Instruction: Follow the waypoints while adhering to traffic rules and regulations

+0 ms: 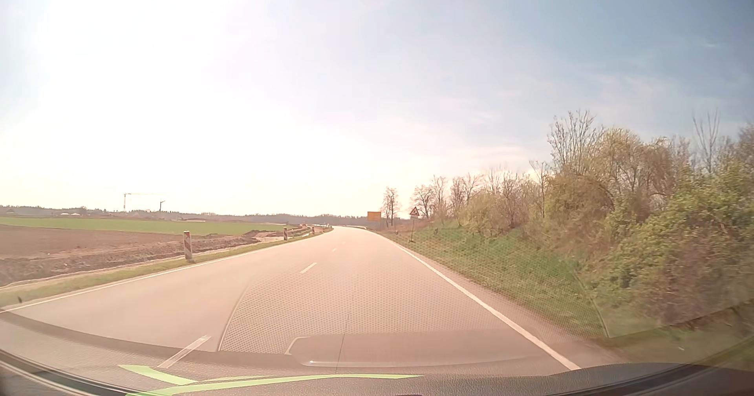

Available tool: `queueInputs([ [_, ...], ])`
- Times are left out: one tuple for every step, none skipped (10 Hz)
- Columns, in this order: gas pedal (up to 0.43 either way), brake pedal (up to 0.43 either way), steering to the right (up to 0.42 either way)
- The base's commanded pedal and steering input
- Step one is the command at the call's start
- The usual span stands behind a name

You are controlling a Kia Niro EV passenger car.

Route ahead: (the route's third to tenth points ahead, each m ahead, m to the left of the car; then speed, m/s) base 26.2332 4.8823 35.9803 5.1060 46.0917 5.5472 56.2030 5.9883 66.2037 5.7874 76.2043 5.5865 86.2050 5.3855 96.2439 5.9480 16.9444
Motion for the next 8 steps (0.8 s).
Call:
queueInputs([
  [0.130, 0.000, -0.003],
  [0.130, 0.000, -0.003],
  [0.130, 0.000, -0.003],
  [0.130, 0.000, -0.003],
  [0.130, 0.000, -0.003],
  [0.130, 0.000, -0.003],
  [0.130, 0.000, -0.003],
  [0.130, 0.000, -0.003],
])
